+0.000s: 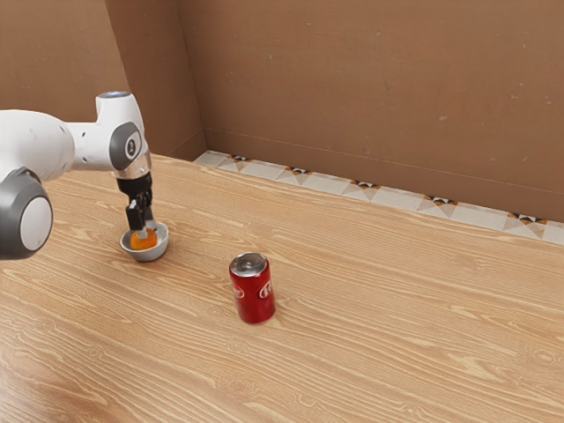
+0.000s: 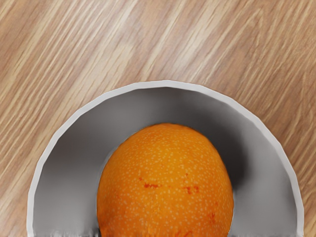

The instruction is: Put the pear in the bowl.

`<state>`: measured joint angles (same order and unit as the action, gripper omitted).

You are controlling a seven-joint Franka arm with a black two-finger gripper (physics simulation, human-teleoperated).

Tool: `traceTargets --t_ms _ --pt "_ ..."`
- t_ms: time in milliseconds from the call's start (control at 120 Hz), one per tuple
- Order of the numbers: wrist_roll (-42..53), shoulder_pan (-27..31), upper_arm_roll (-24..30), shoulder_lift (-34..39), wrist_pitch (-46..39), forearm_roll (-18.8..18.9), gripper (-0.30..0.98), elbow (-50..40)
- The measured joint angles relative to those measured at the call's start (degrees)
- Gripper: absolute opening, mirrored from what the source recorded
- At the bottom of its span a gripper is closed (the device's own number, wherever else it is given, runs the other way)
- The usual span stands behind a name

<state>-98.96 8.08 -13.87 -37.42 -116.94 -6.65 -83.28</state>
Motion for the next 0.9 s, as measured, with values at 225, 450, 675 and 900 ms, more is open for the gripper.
traceTargets --t_ms 225,450,675,900 --pt "5.25 -0.13 4.80 6.97 2.35 0.06 0.64 -3.22" --pt "28.45 -0.18 9.87 15.03 11.63 3.33 0.67 -2.86" --pt "49.23 -6.20 10.23 25.85 20.34 5.96 0.68 -0.90" --pt "62.95 -8.63 14.01 31.75 28.09 8.21 0.68 0.38"
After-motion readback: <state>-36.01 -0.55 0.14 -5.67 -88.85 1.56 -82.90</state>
